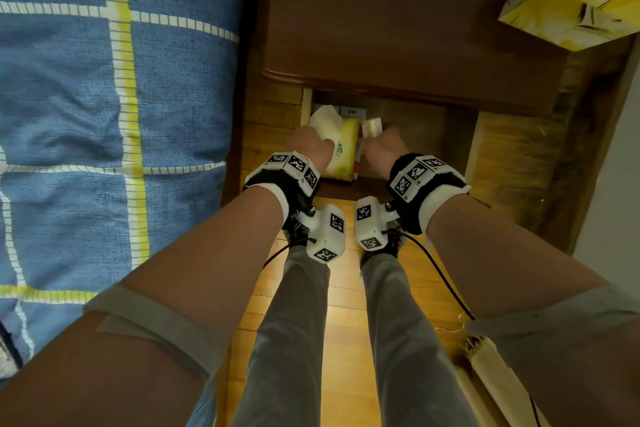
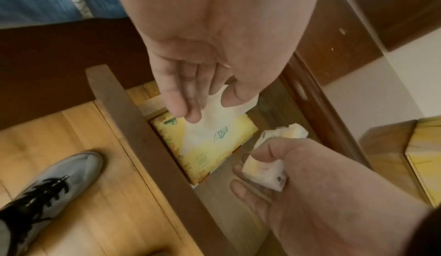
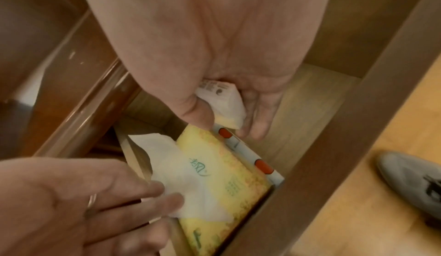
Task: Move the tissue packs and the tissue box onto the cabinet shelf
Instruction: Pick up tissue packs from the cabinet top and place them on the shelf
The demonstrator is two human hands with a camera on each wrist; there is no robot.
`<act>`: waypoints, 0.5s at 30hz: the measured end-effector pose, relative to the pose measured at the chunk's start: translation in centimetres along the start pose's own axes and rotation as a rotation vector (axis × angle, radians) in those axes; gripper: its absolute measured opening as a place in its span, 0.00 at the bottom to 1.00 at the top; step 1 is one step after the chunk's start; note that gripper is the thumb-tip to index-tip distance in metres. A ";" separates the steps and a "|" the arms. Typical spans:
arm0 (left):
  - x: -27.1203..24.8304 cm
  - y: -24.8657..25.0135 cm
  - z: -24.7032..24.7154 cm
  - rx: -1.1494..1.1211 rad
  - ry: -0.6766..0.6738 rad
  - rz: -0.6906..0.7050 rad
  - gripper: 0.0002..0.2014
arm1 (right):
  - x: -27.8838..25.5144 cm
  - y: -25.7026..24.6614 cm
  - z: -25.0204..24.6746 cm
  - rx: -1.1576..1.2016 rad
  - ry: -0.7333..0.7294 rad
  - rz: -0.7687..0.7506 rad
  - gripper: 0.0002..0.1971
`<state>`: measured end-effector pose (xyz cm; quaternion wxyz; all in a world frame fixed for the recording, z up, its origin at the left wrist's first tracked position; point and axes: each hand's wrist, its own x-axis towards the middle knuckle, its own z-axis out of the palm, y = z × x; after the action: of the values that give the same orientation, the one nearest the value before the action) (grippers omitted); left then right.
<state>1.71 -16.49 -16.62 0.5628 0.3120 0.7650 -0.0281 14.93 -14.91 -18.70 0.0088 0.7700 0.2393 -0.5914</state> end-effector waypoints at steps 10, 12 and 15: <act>-0.6 -0.5 0.1 -0.228 -0.159 -0.200 0.09 | -0.7 -1.3 -1.3 -0.327 0.097 -0.324 0.25; -0.4 -0.6 -0.3 -0.222 -0.157 -0.228 0.11 | -0.5 -1.6 -1.1 -0.347 0.118 -0.352 0.24; -0.2 -1.2 -1.2 -0.194 -0.158 -0.226 0.12 | -0.1 -2.0 -0.3 -0.339 0.113 -0.396 0.18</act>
<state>0.14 -17.09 -16.34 0.6418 0.1649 0.7478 -0.0414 14.45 -13.08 -18.01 0.0087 0.7276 0.4810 -0.4891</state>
